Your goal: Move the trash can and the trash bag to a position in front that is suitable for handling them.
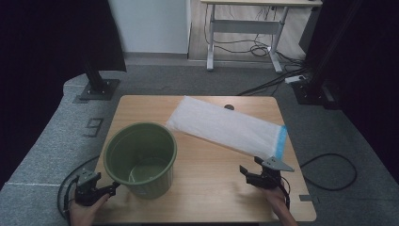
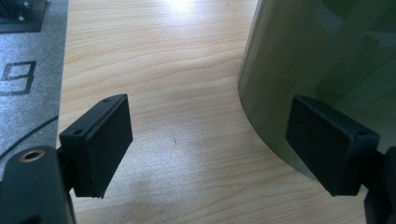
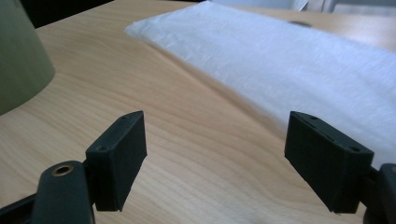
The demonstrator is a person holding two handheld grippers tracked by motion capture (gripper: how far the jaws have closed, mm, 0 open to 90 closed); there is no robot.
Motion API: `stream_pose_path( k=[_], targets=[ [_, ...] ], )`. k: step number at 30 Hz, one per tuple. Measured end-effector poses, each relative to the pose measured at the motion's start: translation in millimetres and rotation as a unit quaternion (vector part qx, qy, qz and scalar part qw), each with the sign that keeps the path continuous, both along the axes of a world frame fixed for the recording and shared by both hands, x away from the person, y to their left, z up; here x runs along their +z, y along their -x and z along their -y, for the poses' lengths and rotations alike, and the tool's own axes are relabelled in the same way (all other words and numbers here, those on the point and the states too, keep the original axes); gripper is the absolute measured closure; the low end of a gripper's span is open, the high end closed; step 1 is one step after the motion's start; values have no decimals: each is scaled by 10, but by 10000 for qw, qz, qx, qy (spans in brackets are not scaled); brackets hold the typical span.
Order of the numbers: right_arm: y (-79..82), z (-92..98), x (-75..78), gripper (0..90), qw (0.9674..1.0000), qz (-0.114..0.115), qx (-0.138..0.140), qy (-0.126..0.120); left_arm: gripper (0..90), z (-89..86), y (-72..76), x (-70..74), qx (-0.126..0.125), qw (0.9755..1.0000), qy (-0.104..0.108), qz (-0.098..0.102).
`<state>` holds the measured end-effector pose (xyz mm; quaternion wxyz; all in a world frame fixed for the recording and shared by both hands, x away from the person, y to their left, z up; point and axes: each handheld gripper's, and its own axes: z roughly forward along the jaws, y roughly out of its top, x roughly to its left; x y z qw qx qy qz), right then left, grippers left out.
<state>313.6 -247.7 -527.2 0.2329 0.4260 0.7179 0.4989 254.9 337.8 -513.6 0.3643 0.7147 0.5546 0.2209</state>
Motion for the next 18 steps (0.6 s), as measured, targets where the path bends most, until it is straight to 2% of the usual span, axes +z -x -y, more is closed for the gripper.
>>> stream_pose_path(
  k=[1,5,8,11,14,15,17,18],
  targets=[
    [0,0,0,203,10000,0,0,0,145,0,0,0,0,10000,0,0],
    [28,73,14,208,9999,95,-131,23,142,18,3,2,-277,9996,-11,23],
    [56,128,14,210,9998,66,-175,-43,142,12,35,13,-376,9993,-39,54],
    [83,164,4,210,9998,82,-180,40,142,-12,85,25,-384,9992,-83,86],
    [91,179,3,210,9998,98,-159,46,142,-53,173,48,-454,9988,-51,192],
    [84,194,2,210,9999,101,-53,-43,143,-62,213,59,-512,9984,-69,237],
    [74,194,0,209,10000,91,-24,-30,146,-56,301,90,-671,9967,-109,436],
    [74,194,0,209,10000,91,-24,-30,146,-56,301,90,-671,9967,-109,436]
  ],
)
